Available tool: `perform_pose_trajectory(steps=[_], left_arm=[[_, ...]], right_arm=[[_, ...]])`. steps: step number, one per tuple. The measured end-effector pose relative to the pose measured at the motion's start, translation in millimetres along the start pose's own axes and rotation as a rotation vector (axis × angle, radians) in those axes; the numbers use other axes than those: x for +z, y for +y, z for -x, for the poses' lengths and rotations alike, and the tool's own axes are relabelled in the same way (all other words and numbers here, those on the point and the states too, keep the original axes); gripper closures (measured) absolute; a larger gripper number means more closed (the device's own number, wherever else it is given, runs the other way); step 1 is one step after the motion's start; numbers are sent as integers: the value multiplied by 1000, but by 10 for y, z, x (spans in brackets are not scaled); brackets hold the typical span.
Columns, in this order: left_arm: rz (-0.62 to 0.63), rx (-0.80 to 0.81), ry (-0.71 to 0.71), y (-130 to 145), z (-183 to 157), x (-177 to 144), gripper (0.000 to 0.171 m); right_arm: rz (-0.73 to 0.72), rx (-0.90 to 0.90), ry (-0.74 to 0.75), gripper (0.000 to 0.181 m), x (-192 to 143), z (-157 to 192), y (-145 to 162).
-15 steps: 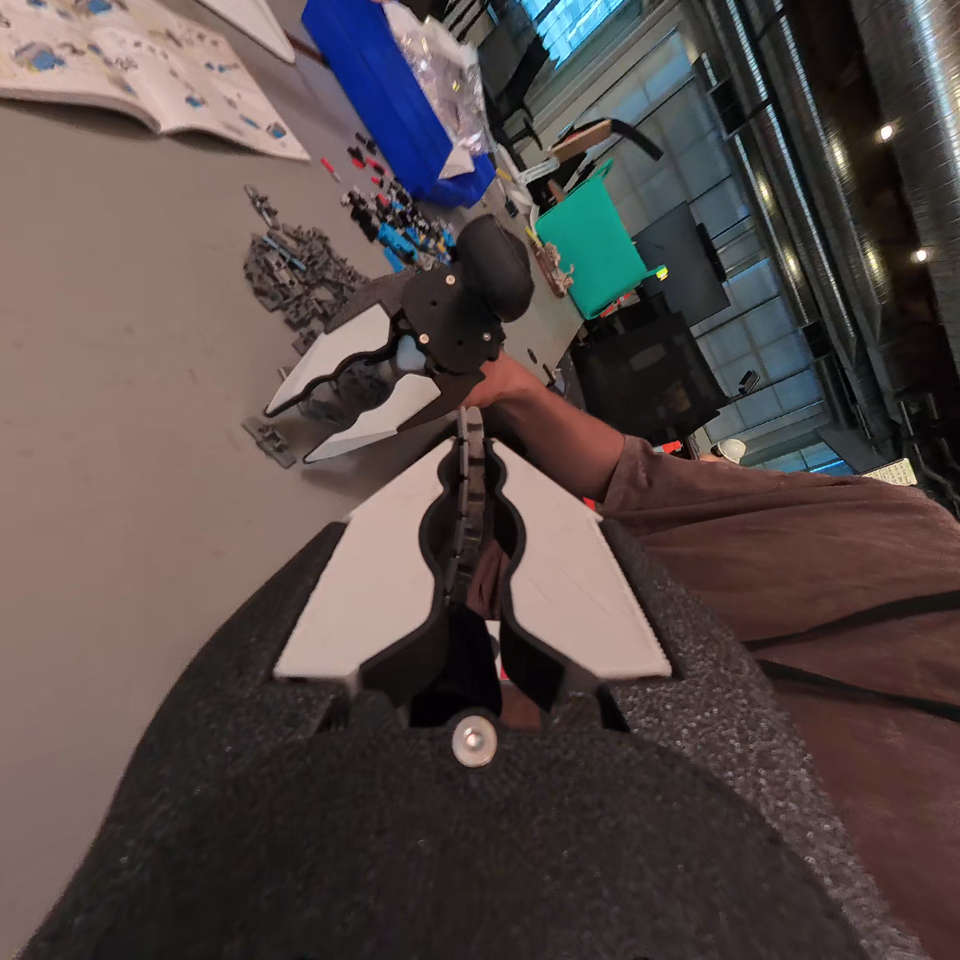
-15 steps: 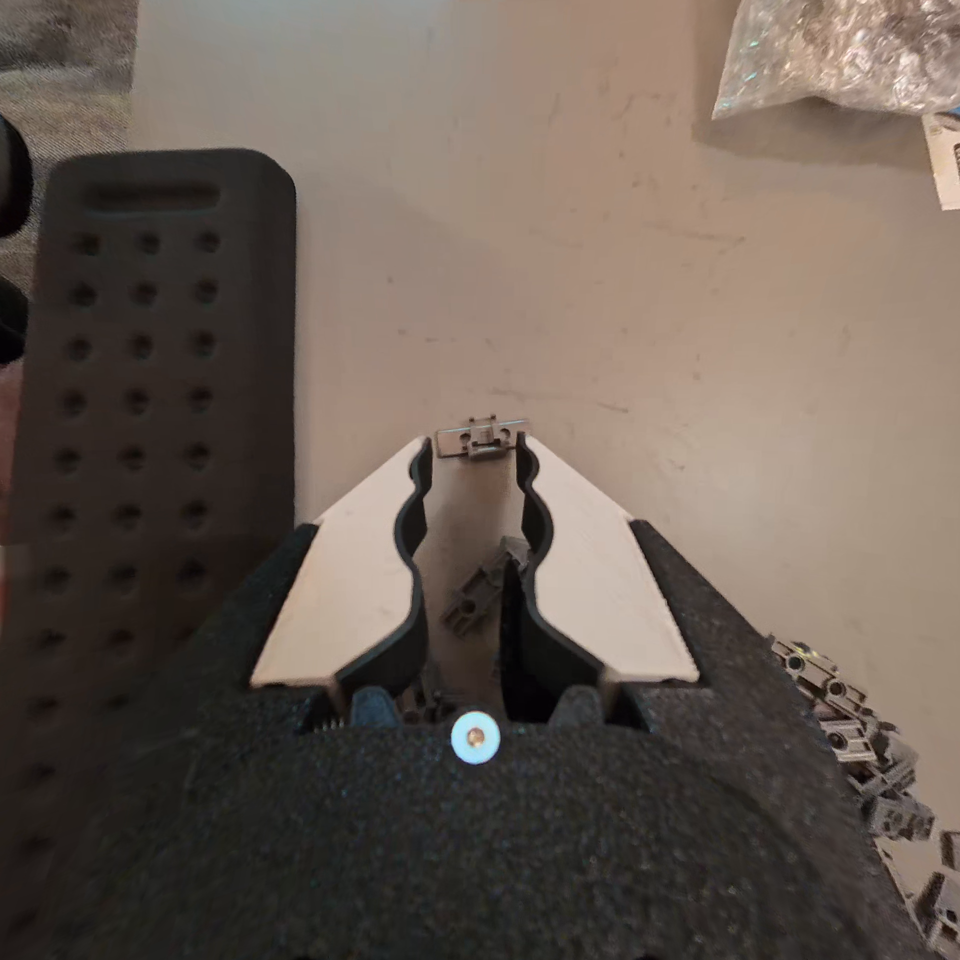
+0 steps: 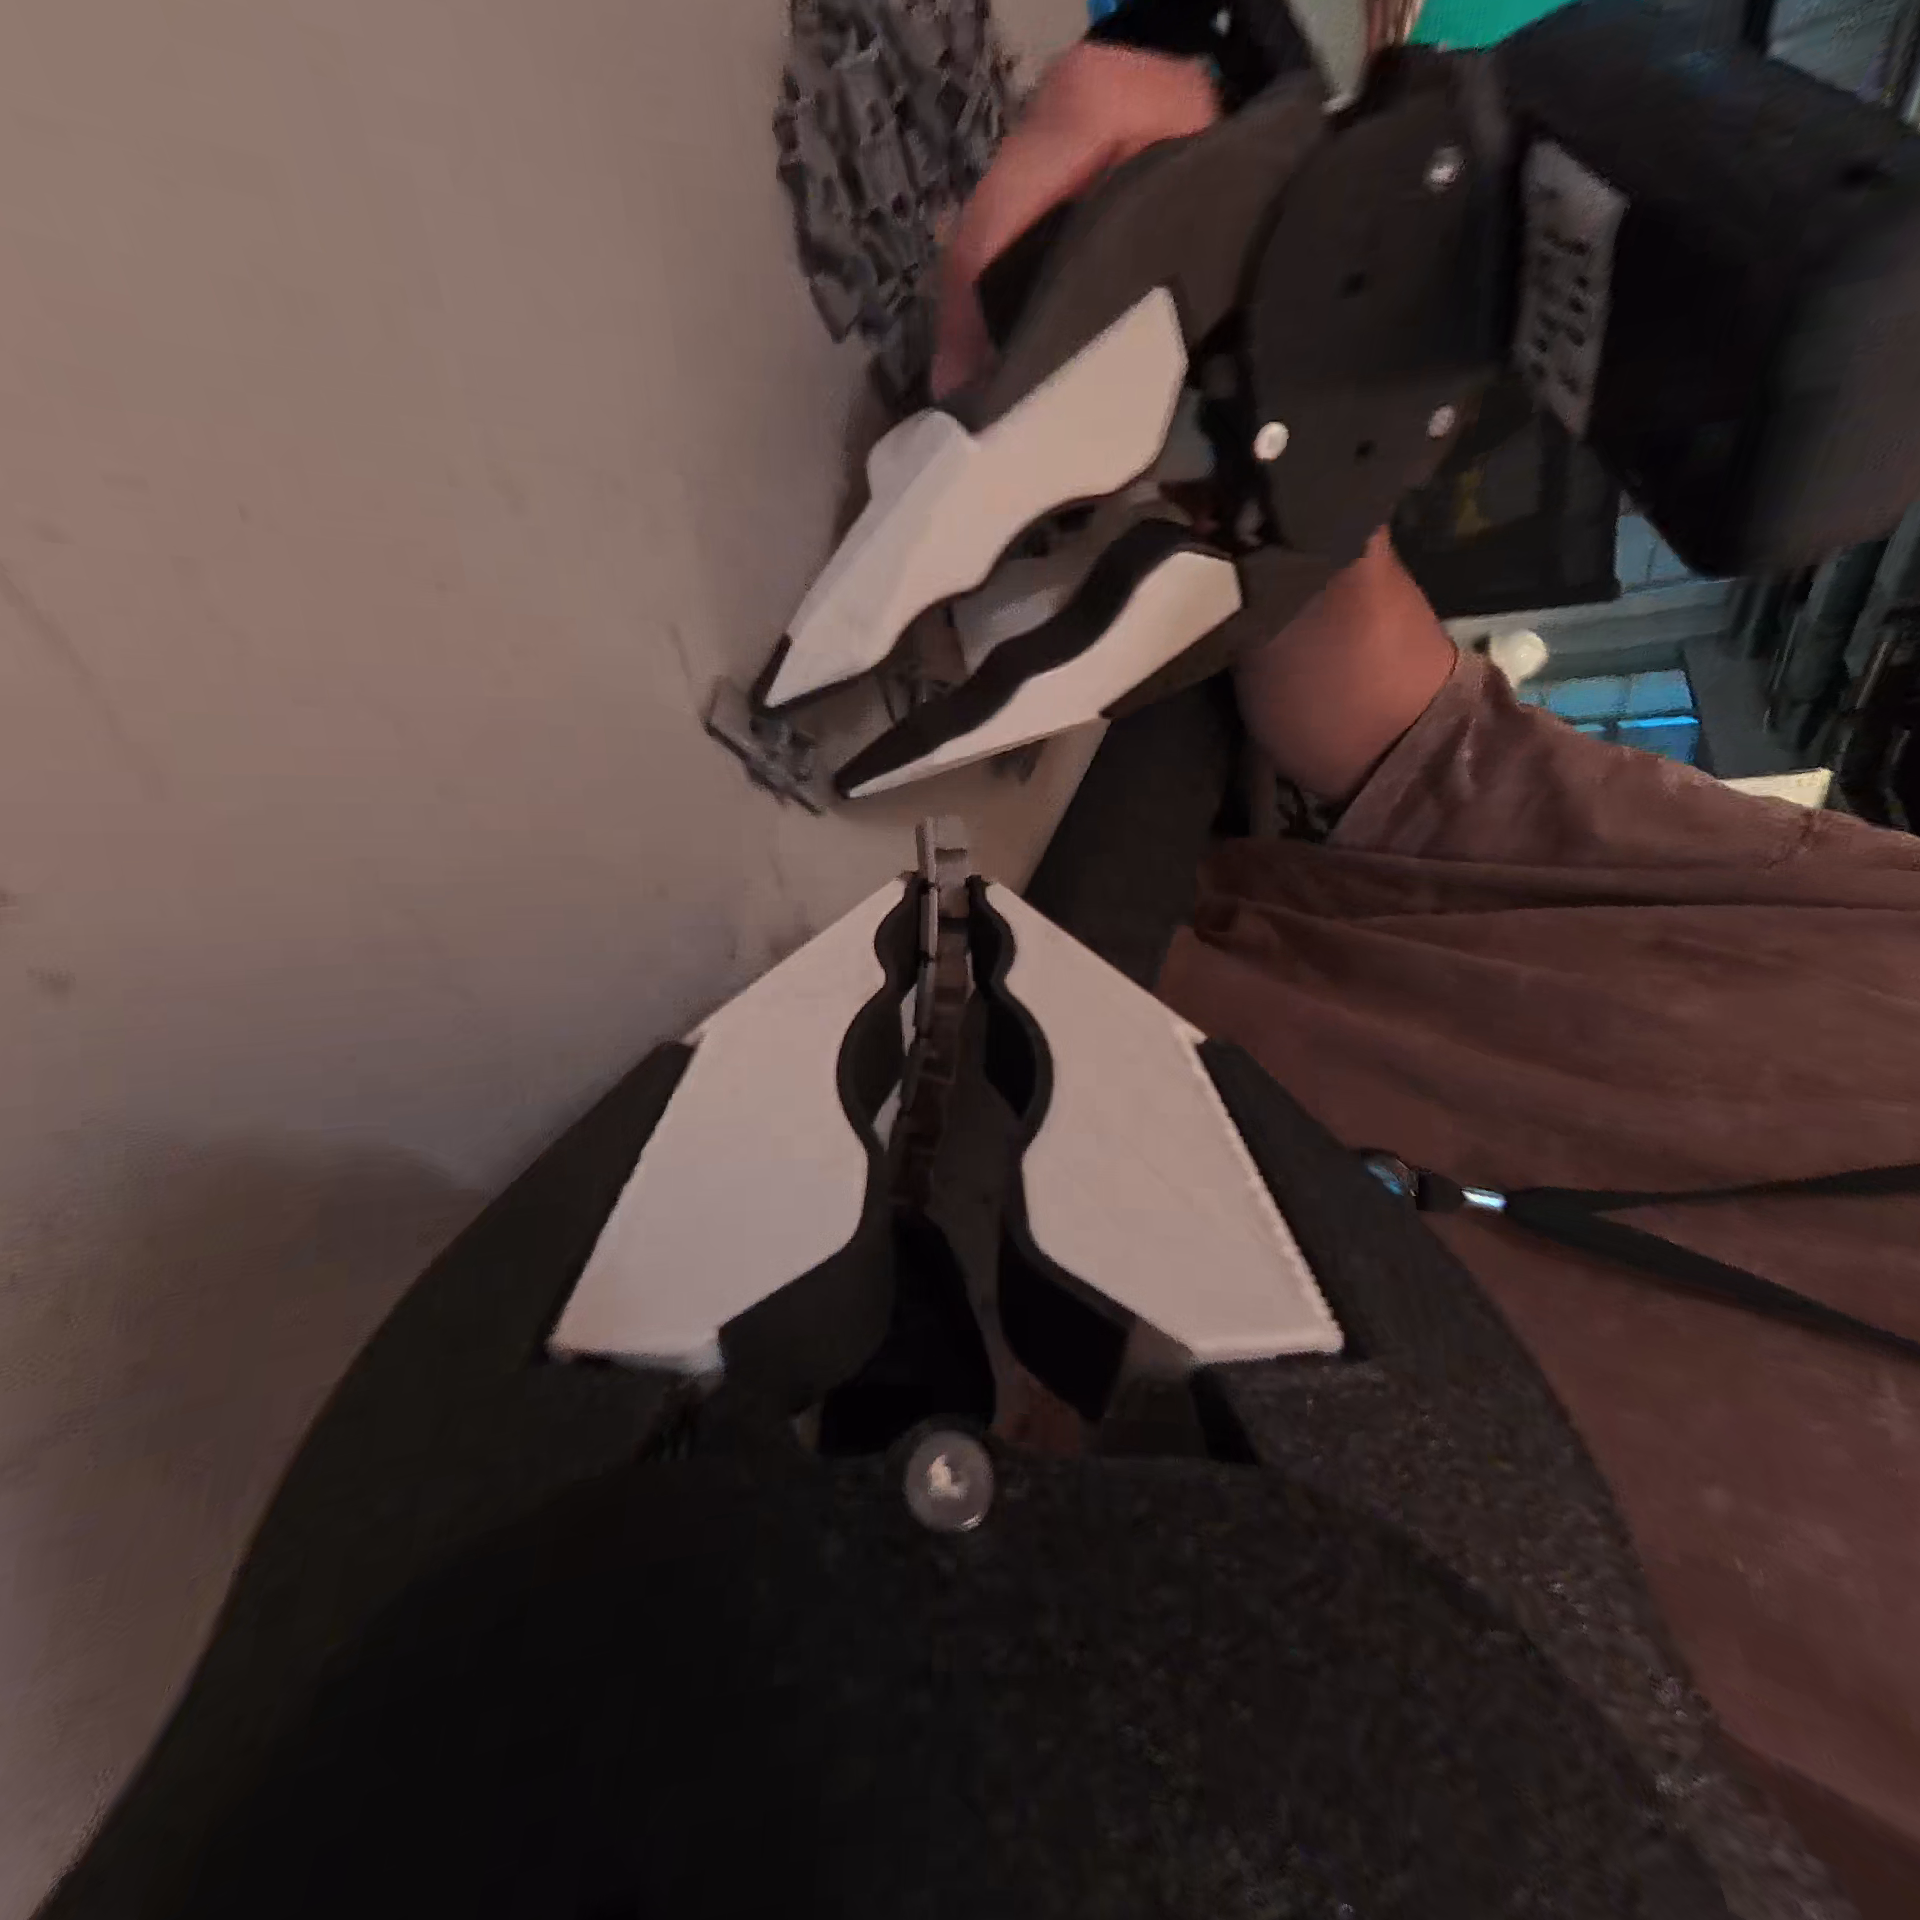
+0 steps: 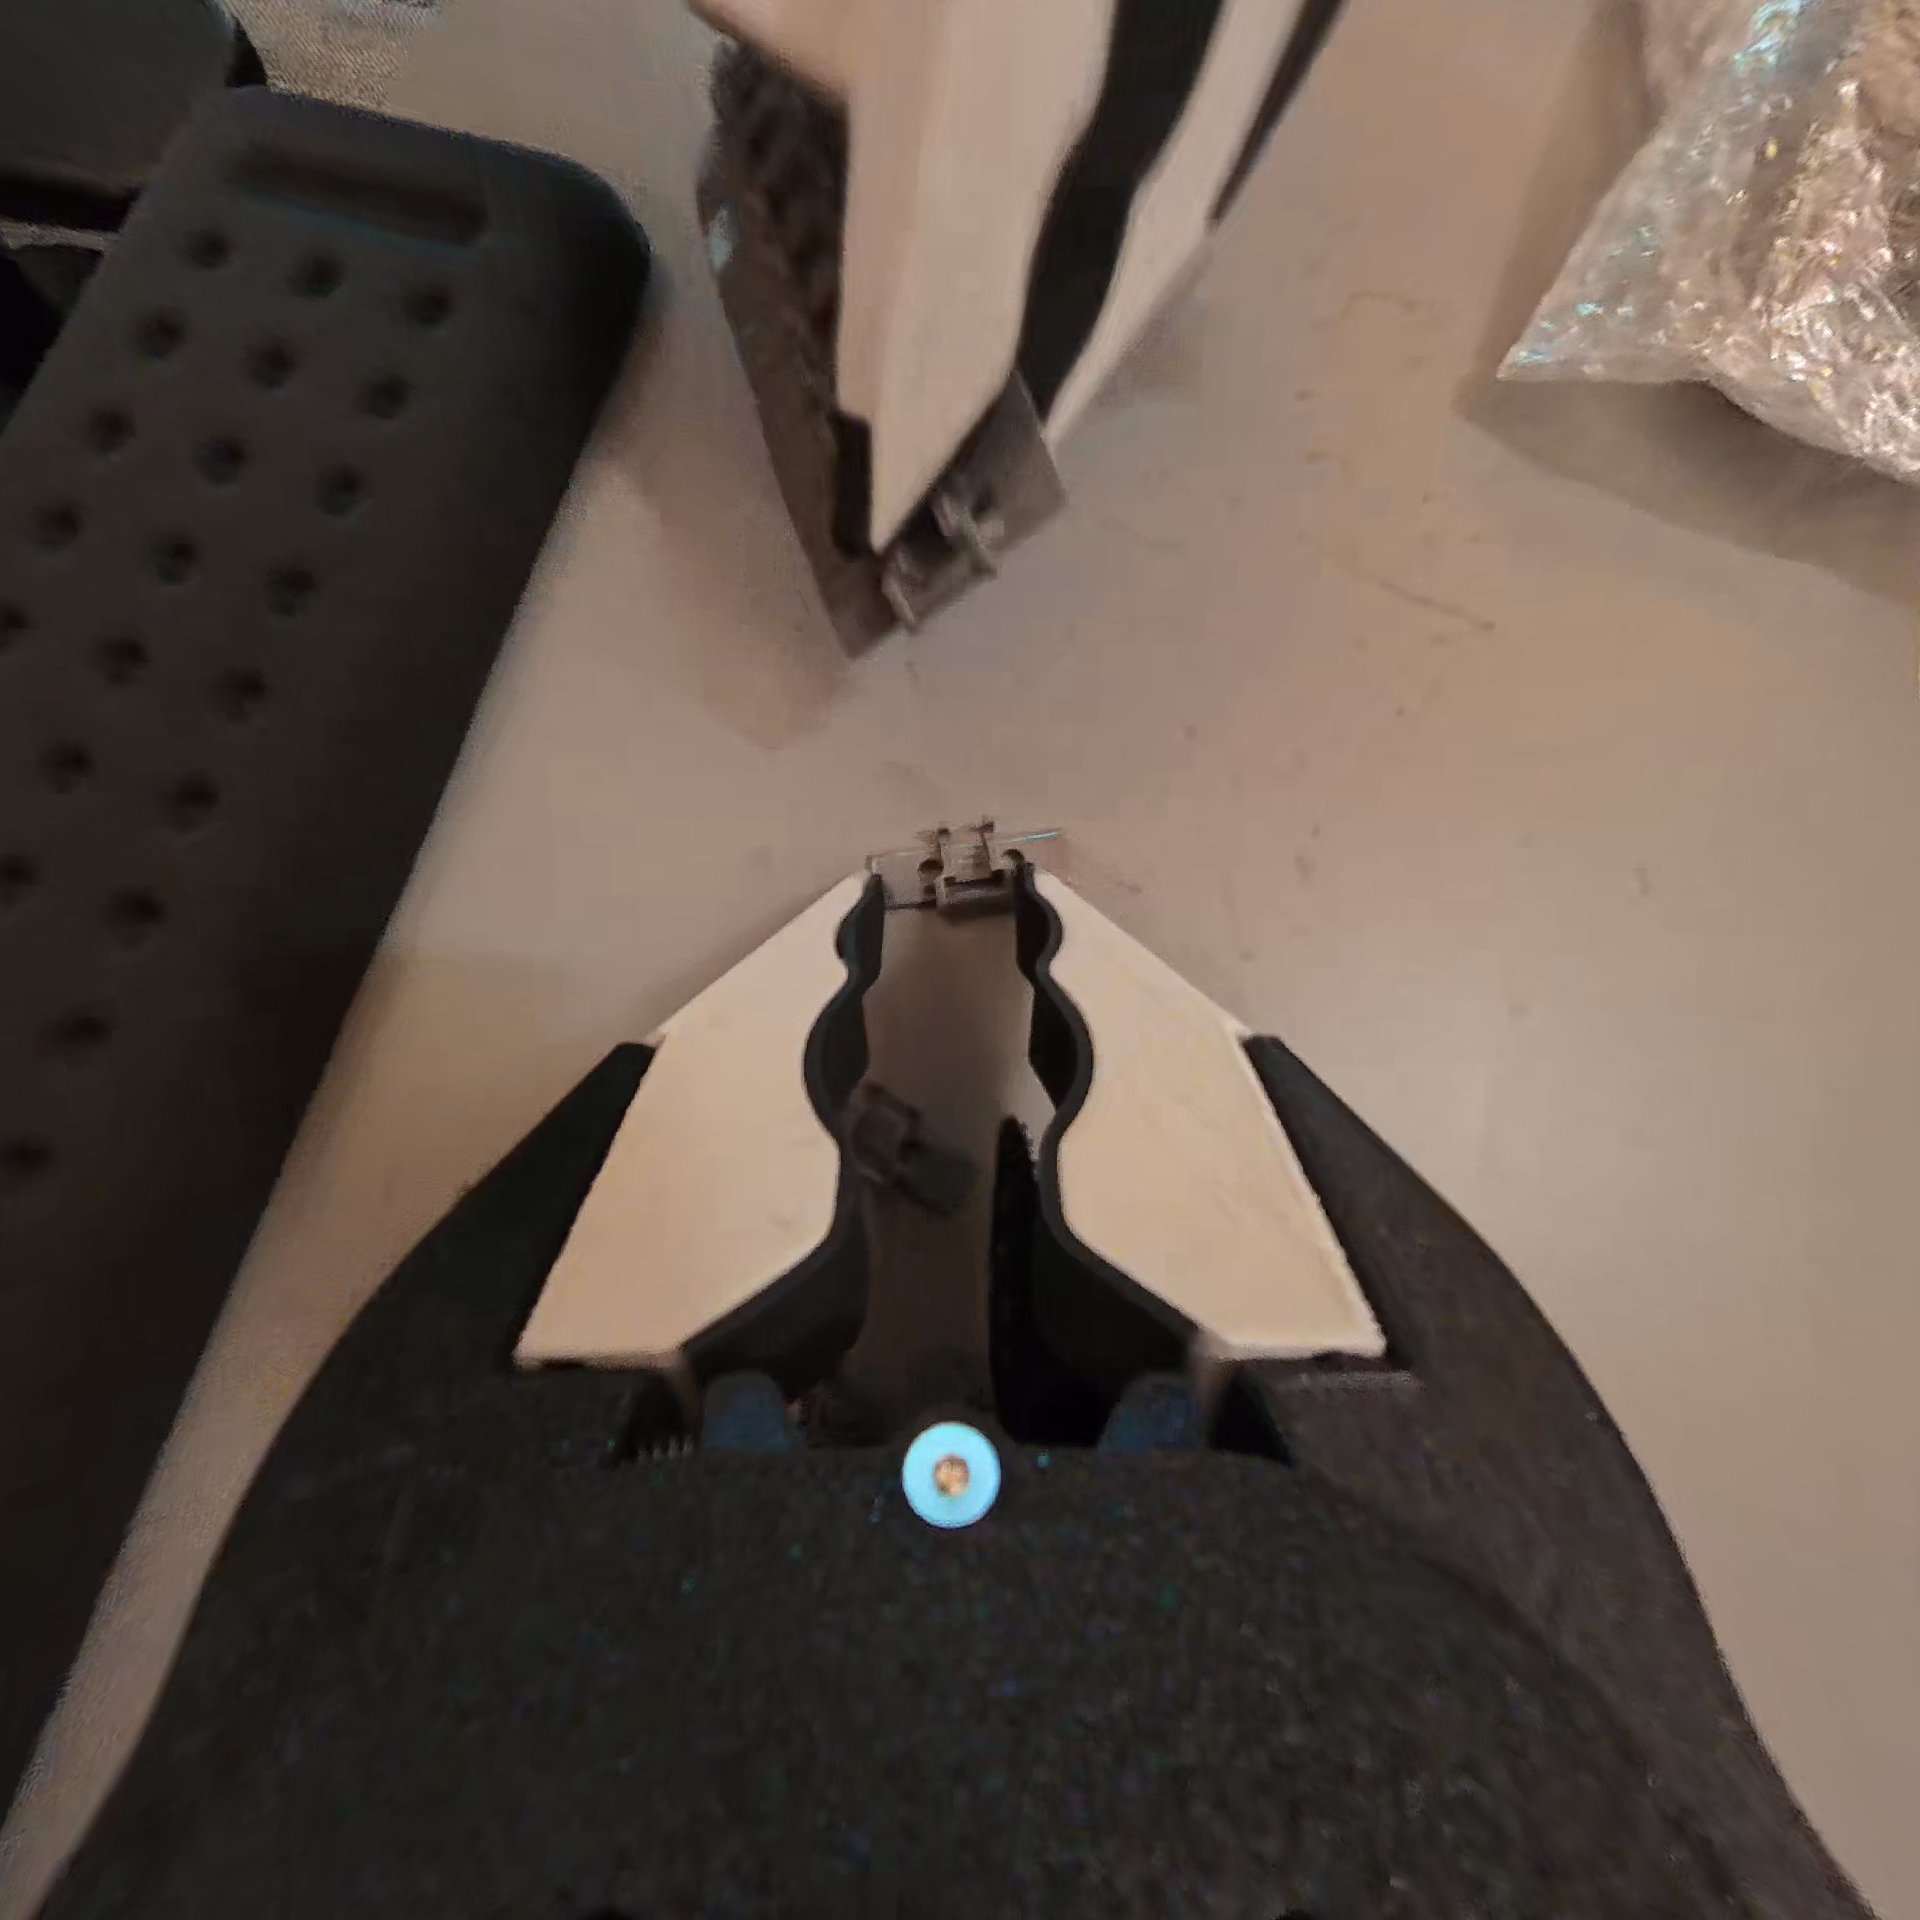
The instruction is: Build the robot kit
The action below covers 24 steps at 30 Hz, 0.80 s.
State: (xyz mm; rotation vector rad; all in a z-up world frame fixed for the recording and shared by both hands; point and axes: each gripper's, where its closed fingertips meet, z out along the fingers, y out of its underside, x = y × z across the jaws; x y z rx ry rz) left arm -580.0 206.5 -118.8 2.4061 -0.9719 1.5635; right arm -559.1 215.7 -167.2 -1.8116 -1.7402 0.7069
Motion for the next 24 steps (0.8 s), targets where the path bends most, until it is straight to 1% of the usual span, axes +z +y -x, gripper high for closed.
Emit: perform_pose_trajectory(steps=[2,3,4,7,9,11,13,15,17,19,21,23,24], left_arm=[[61,-50,32,-75,60,91,165],[79,-64,38,-112,88,127,165],[95,-70,40,-143,114,160,165],[116,-110,84,-209,122,271,165],[139,-132,108,-202,116,350,165],[163,-158,92,-160,155,413,164],[168,-181,77,-117,186,437,162],[141,-210,78,-115,186,431,161],[114,-222,66,-111,191,419,161],[105,-183,48,-105,187,406,159],[113,-98,19,-91,157,393,151],[137,26,-29,-65,123,388,141],[149,100,-71,-48,126,389,140]], right_arm=[[16,-14,13,155,-44,-25,41],[23,-12,40,150,-82,-57,63],[21,4,67,149,-135,-81,73],[-25,73,96,148,-312,-48,57],[-68,107,104,149,-377,8,65],[-102,130,129,149,-380,26,76],[-82,107,129,148,-327,63,87],[-41,64,156,148,-279,49,89],[-34,49,142,149,-236,91,71],[-48,51,114,150,-204,149,48],[-41,48,117,152,-186,155,57],[-33,43,120,151,-182,150,63],[-35,46,121,152,-186,143,57]])
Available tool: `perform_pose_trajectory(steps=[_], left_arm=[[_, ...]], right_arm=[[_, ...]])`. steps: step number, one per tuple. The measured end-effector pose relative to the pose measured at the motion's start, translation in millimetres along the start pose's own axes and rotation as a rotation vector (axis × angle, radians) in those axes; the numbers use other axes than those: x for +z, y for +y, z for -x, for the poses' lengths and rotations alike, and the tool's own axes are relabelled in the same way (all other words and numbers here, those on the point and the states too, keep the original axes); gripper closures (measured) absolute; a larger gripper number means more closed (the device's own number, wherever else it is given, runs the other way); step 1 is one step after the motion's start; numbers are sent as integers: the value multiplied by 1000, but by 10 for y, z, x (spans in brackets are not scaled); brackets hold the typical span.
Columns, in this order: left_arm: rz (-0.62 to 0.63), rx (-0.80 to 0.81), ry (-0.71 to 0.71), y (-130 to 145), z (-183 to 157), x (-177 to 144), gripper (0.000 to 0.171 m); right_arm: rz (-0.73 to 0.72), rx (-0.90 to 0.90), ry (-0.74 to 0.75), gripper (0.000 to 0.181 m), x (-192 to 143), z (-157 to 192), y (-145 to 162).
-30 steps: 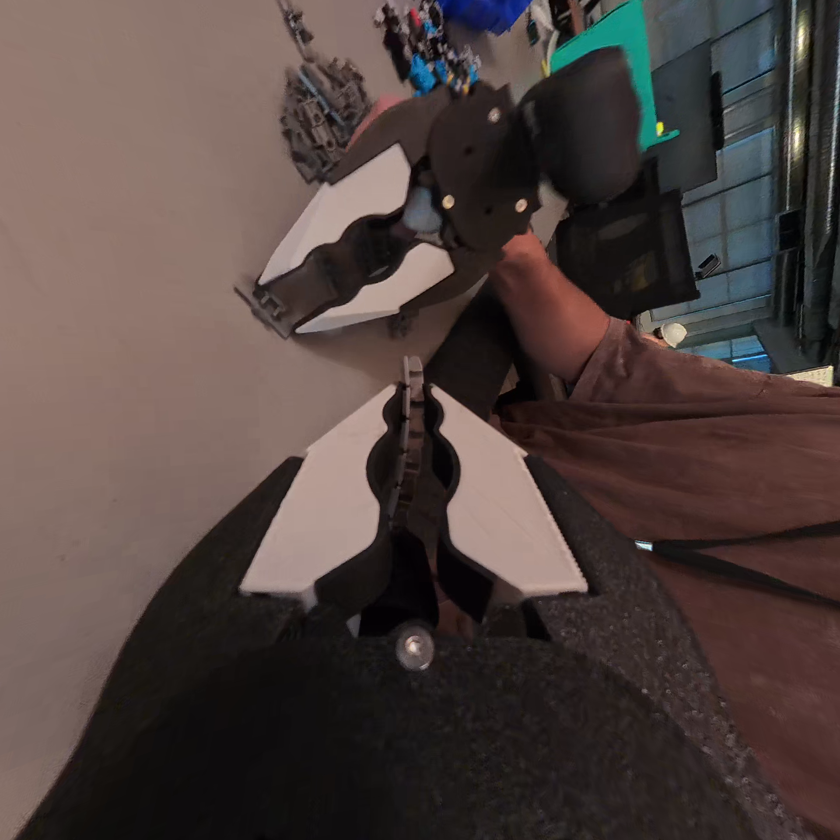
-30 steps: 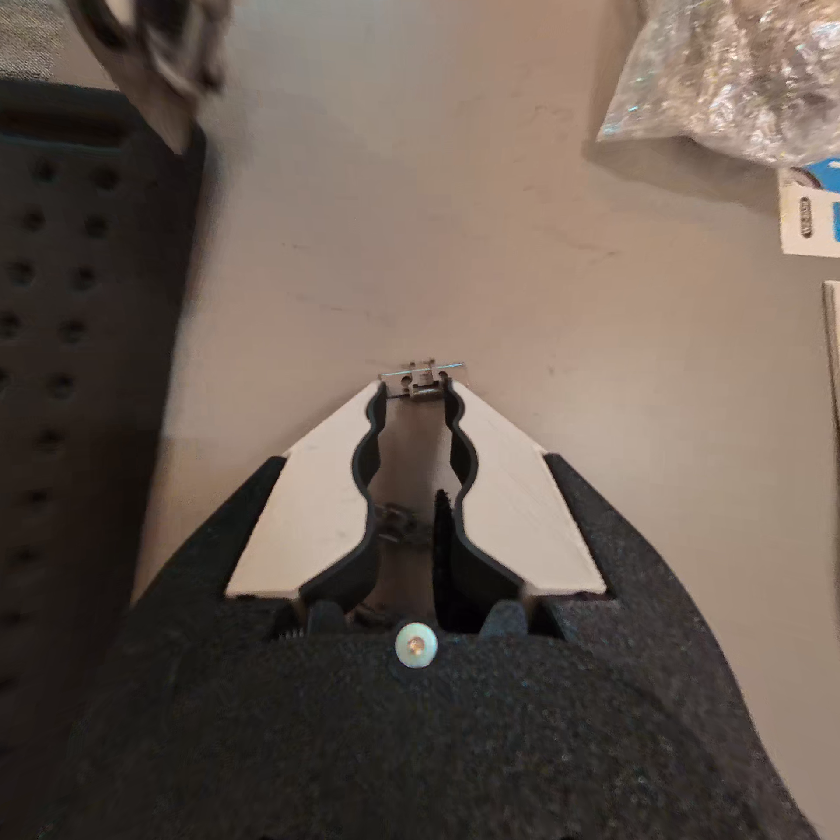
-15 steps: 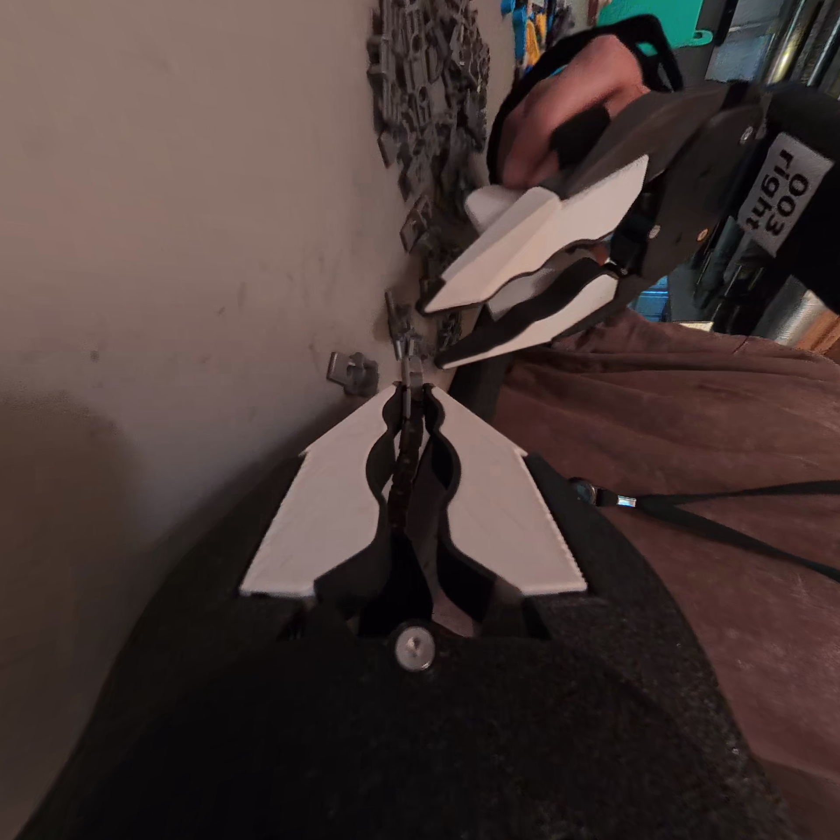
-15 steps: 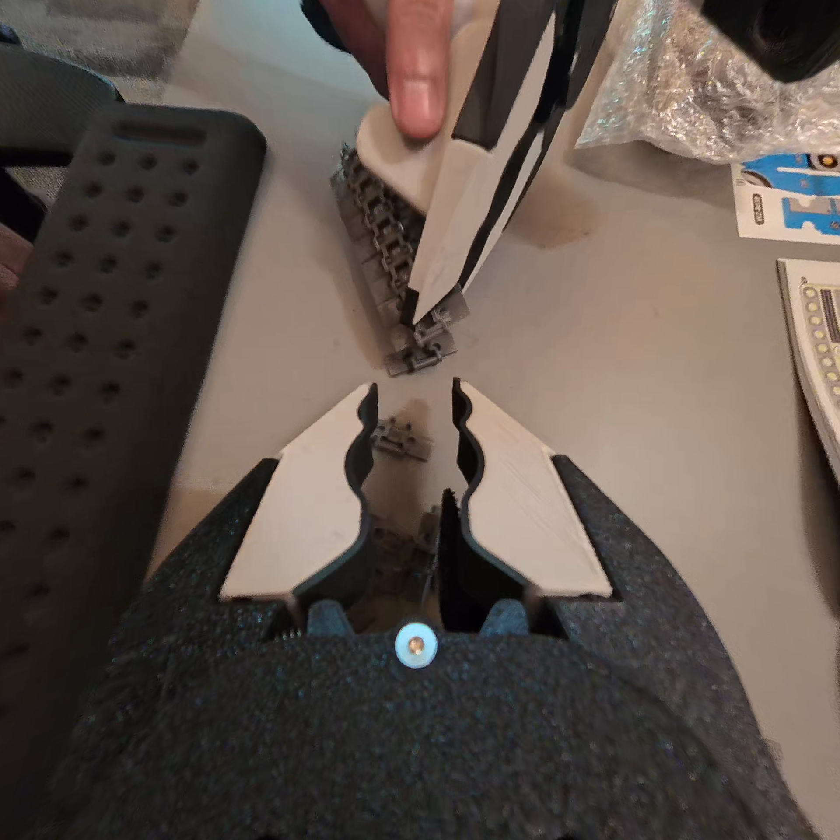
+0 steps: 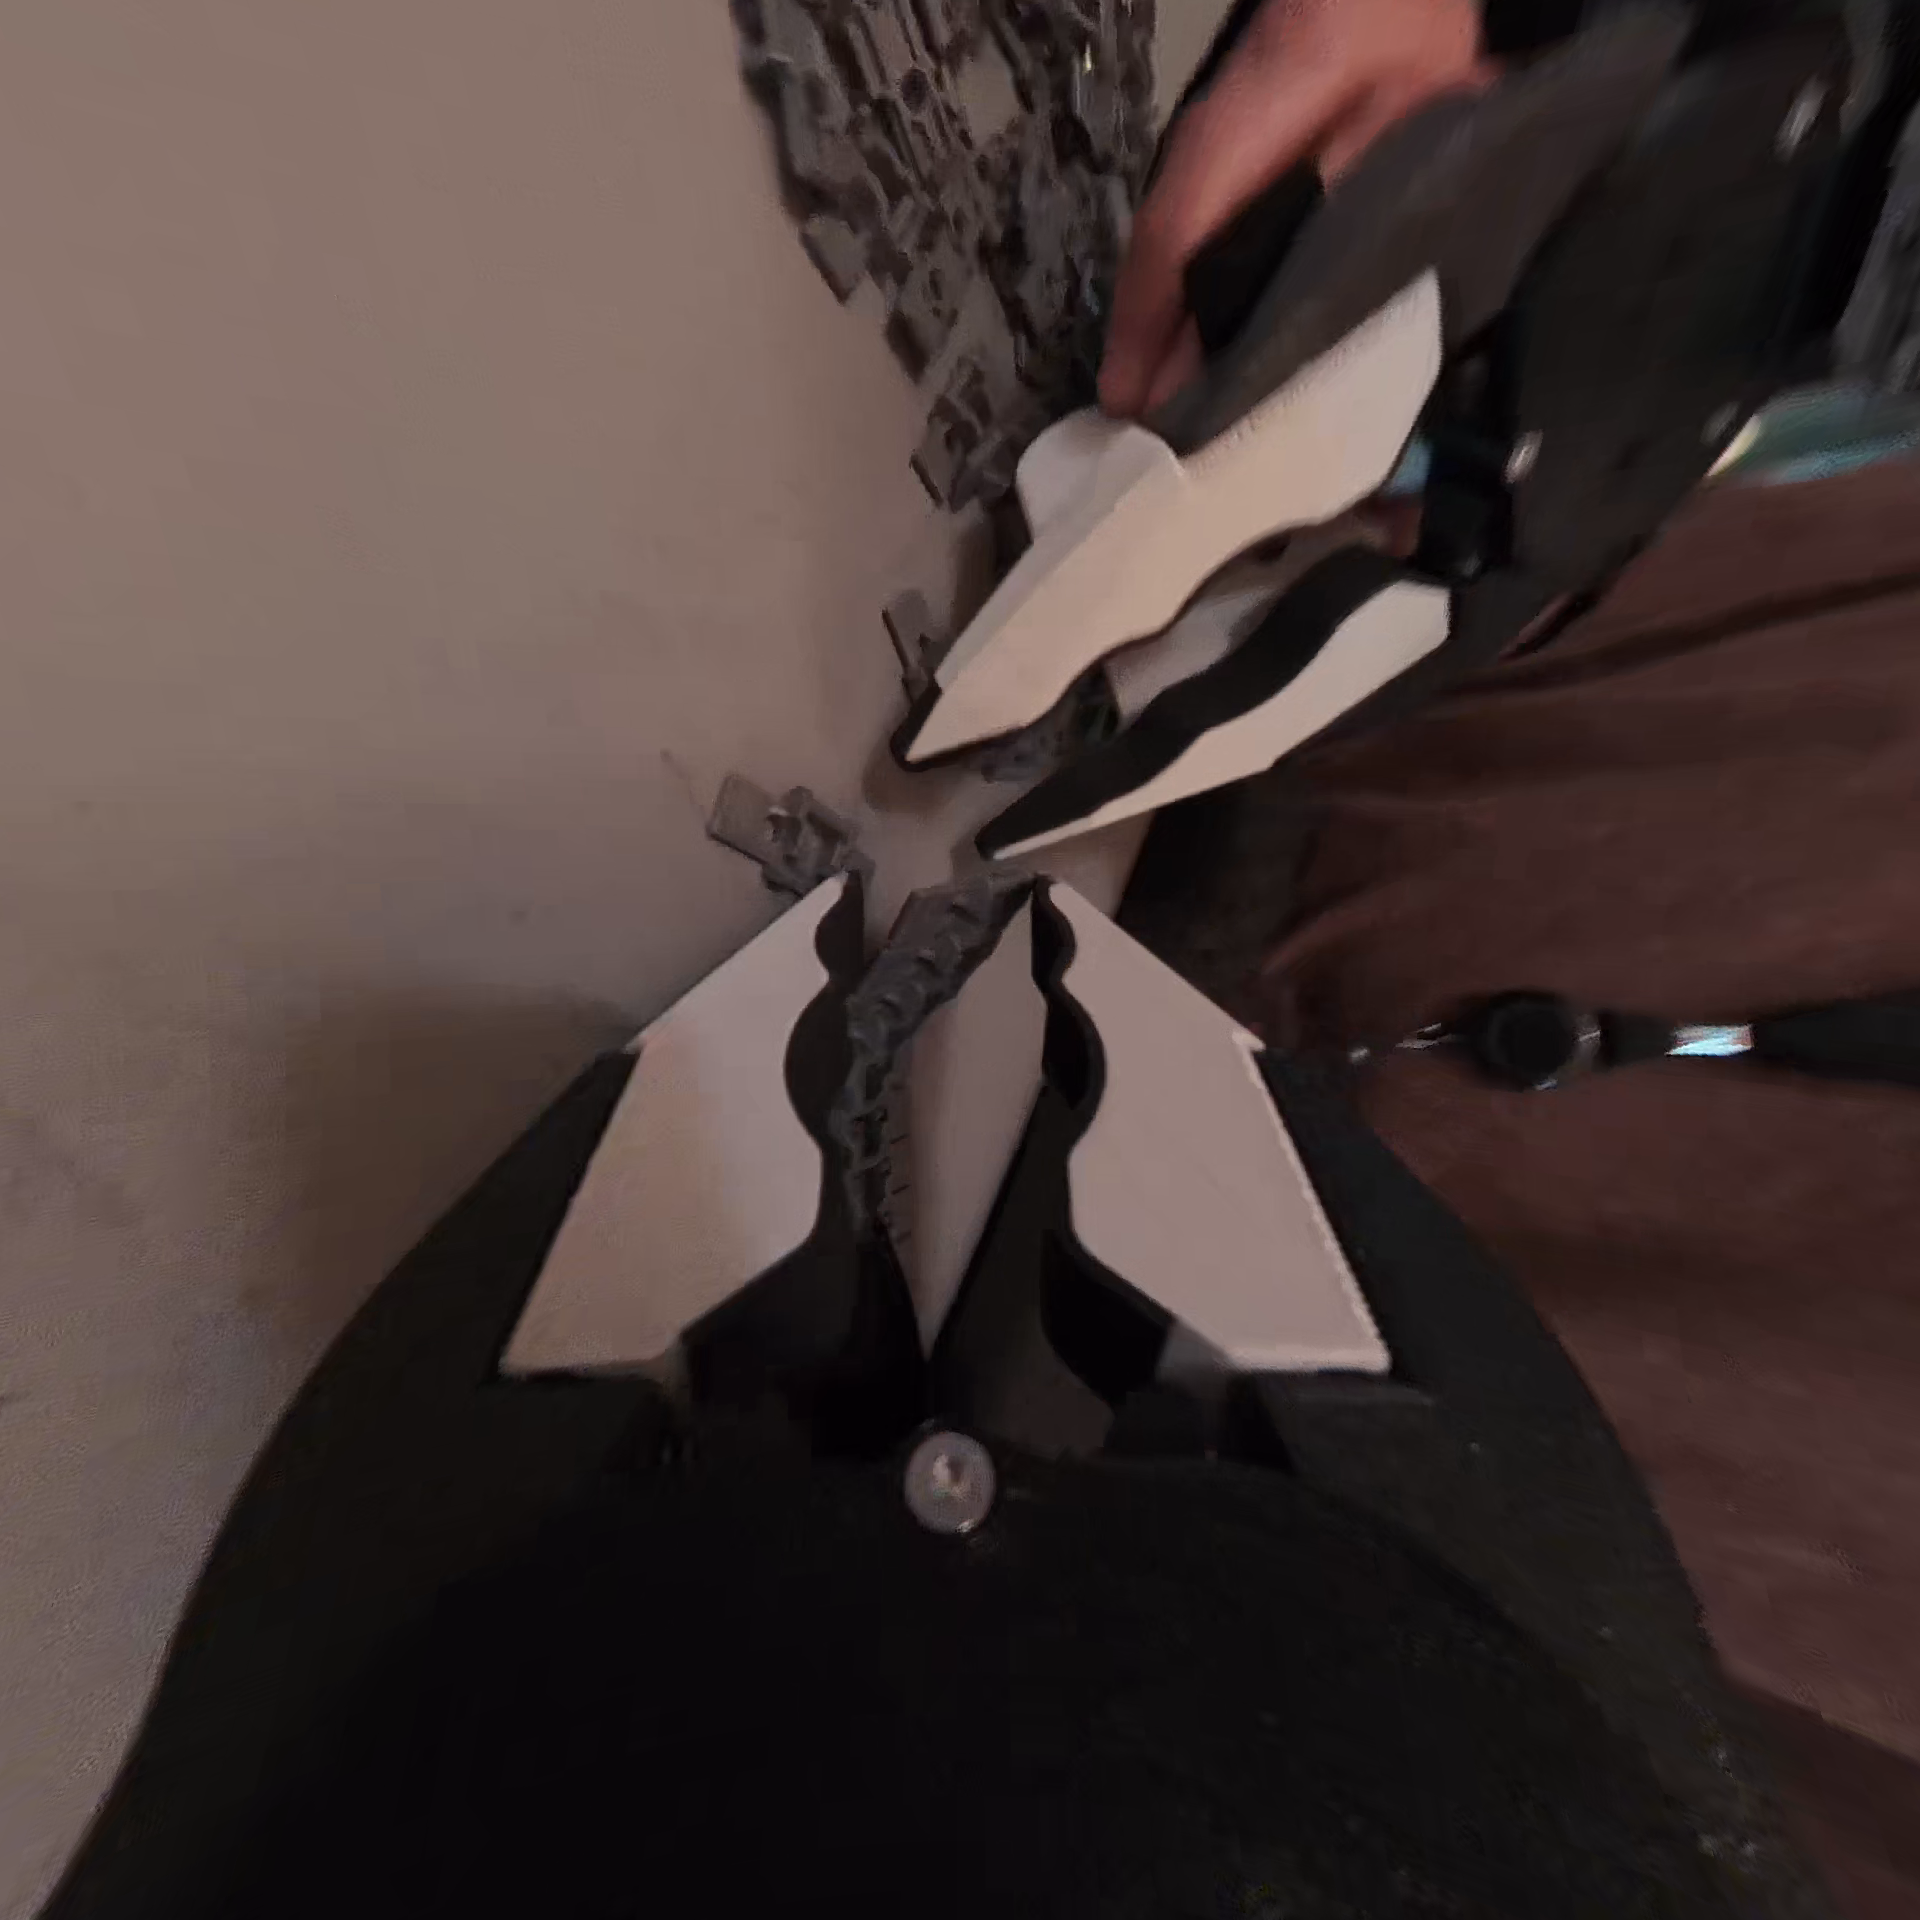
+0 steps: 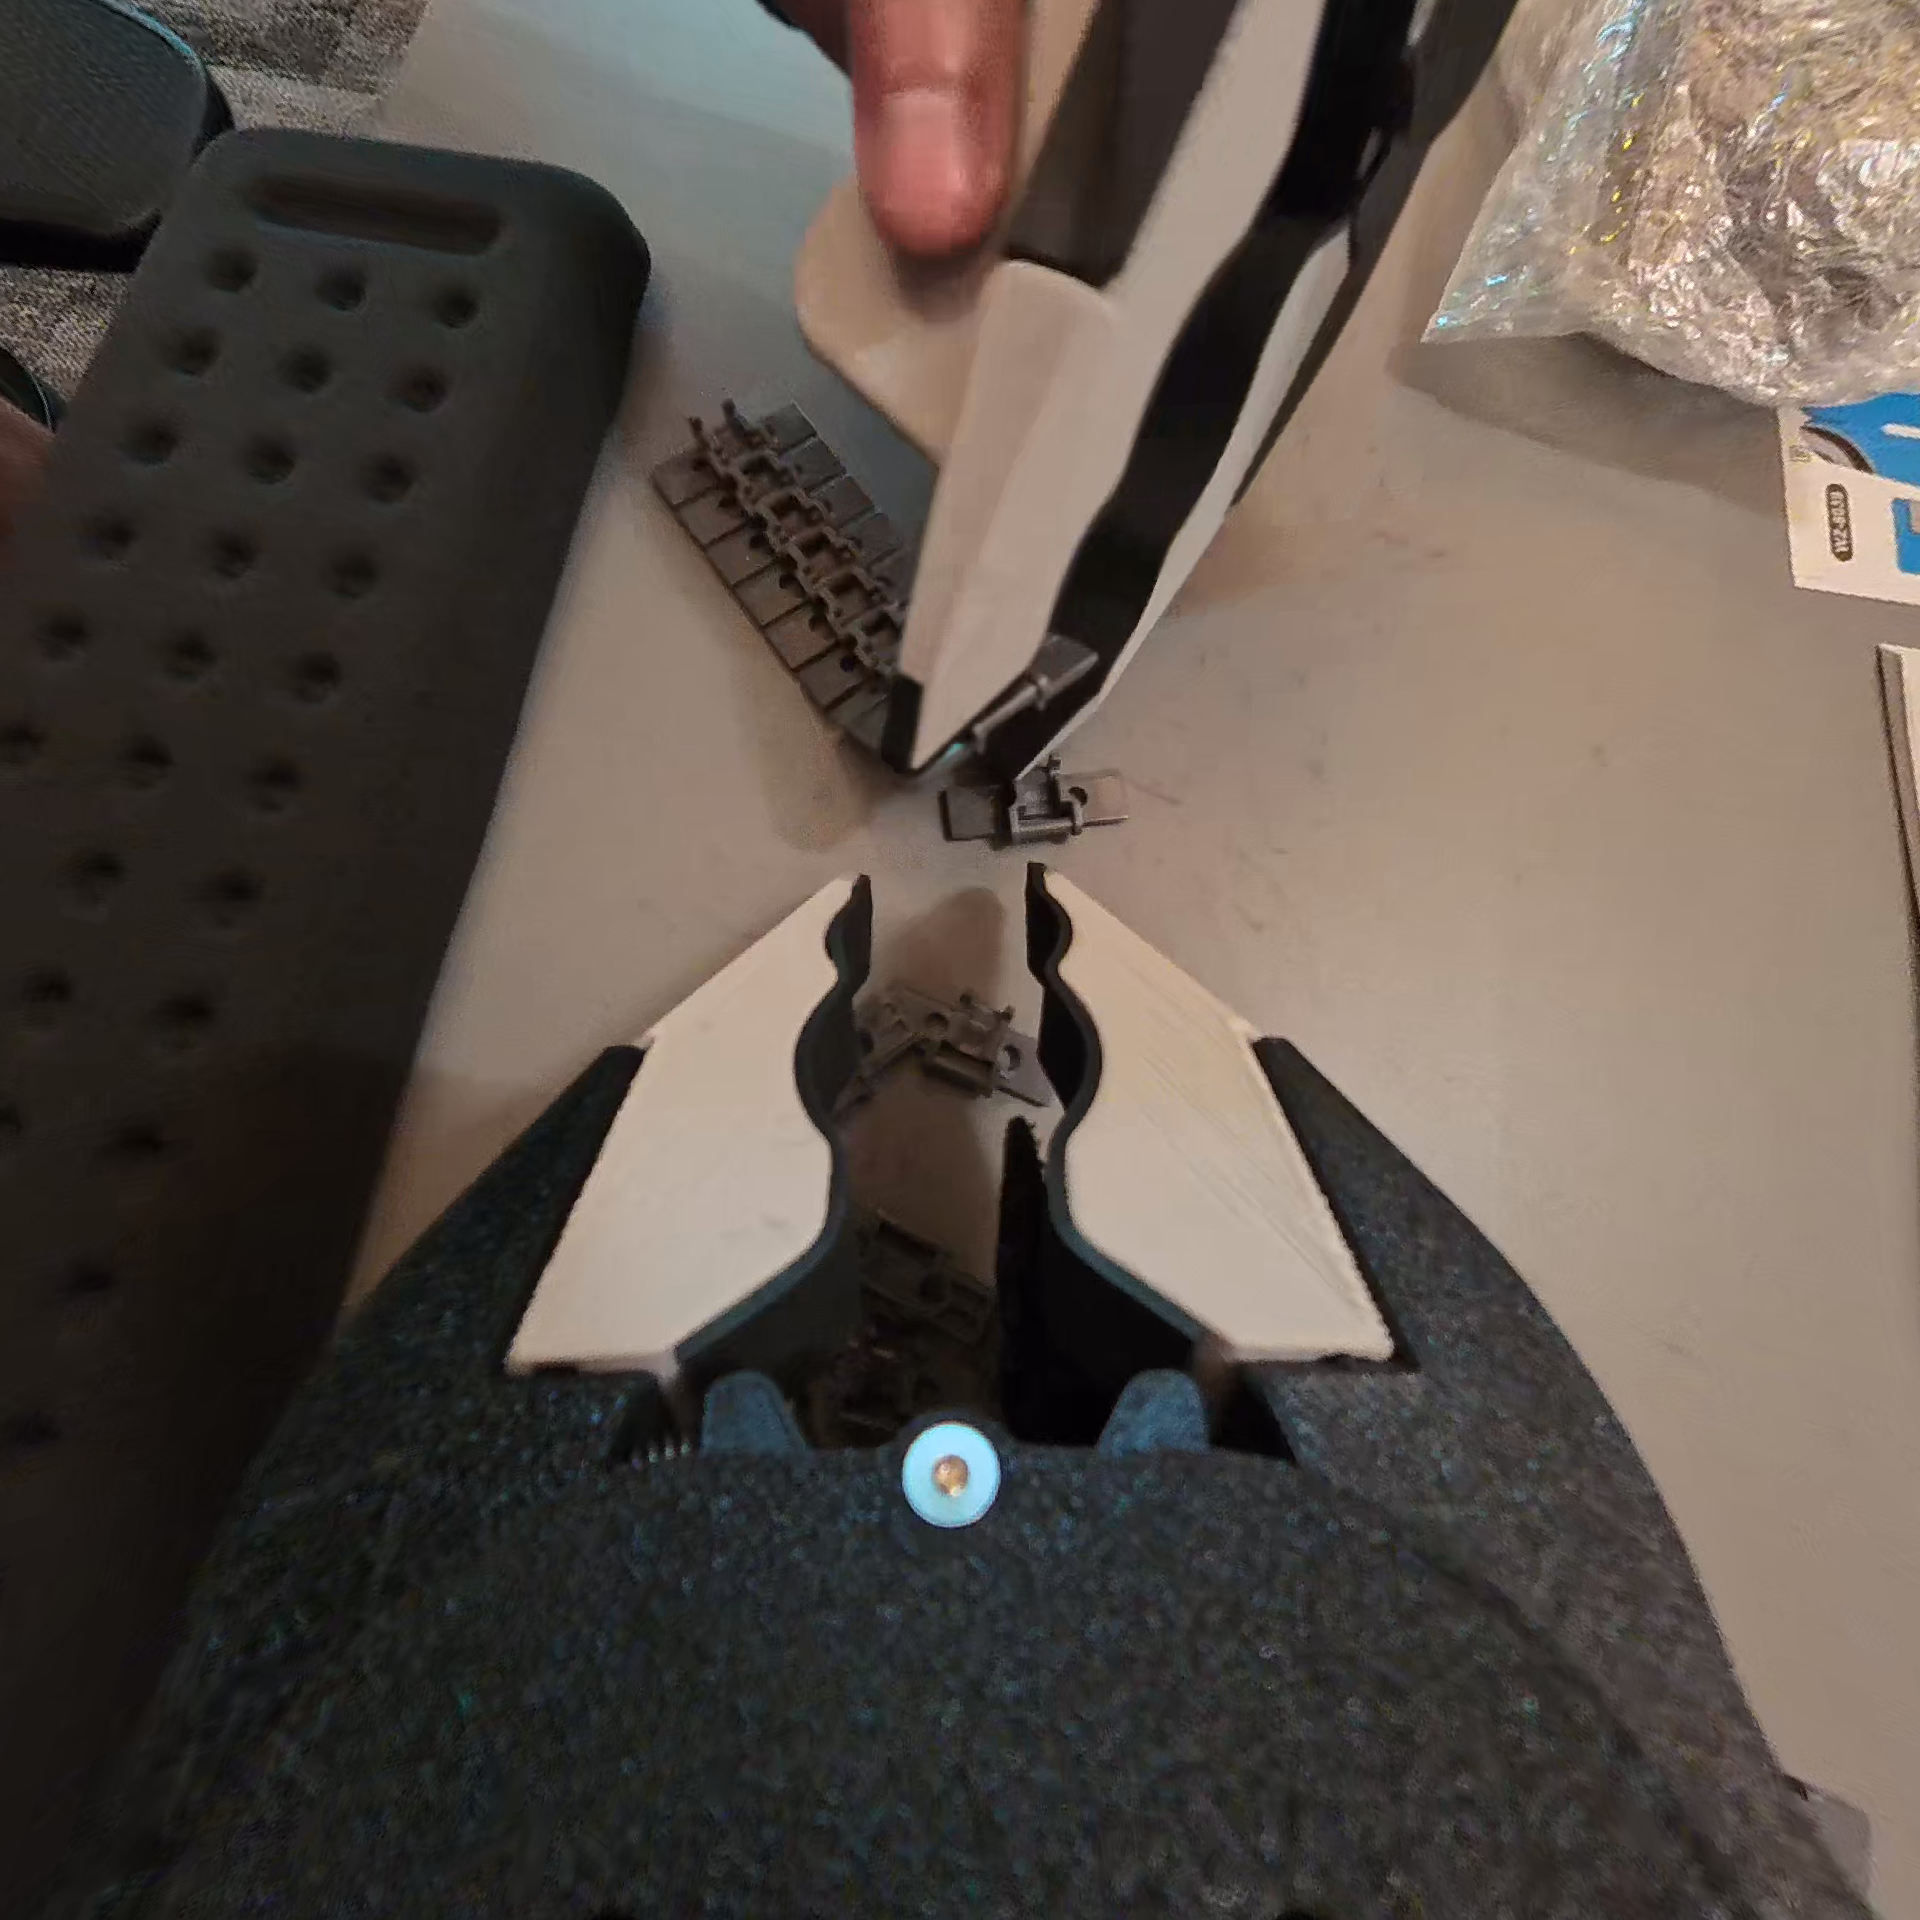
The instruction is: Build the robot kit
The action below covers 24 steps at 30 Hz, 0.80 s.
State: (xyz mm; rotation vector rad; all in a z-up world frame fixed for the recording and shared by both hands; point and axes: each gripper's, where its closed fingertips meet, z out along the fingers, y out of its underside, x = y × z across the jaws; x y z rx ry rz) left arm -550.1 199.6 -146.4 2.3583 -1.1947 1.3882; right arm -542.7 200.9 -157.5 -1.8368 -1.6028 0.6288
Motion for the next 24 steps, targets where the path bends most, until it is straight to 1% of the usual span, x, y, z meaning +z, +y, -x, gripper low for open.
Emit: perform_pose_trajectory(steps=[1,3,5,7,9,12,15,16,17,18,20,23,24], left_arm=[[5,70,-62,3,21,-4,140],[-36,191,-192,-56,53,-47,127],[-74,280,-268,-71,4,-116,126],[-109,345,-340,-28,-36,-213,124],[-151,357,-401,90,-43,-336,123],[-217,322,-467,401,-14,-496,121],[-265,321,-556,675,37,-557,122],[-284,308,-560,715,33,-542,126],[-296,296,-547,742,14,-505,135],[-302,291,-536,760,0,-464,138],[-295,290,-557,786,30,-406,137],[-276,291,-582,810,82,-341,136],[-250,289,-589,839,107,-311,137]], right_arm=[[-4,3,-2,151,-6,-1,-11],[-21,12,-2,151,-24,-9,-43],[-32,34,-14,151,-36,-14,-62],[-37,42,-17,151,-39,-40,-68],[-33,53,-29,151,-25,-63,-66],[-34,53,-58,151,11,-62,-107],[3,-5,-26,152,61,-148,-87],[16,-12,-36,152,66,-160,-80],[18,-9,-57,152,60,-158,-92],[7,-2,-69,152,44,-173,-119],[-1,-15,-68,152,2,-250,-139],[34,-22,-46,152,-22,-430,-88],[46,-13,-57,152,-10,-459,-68]])
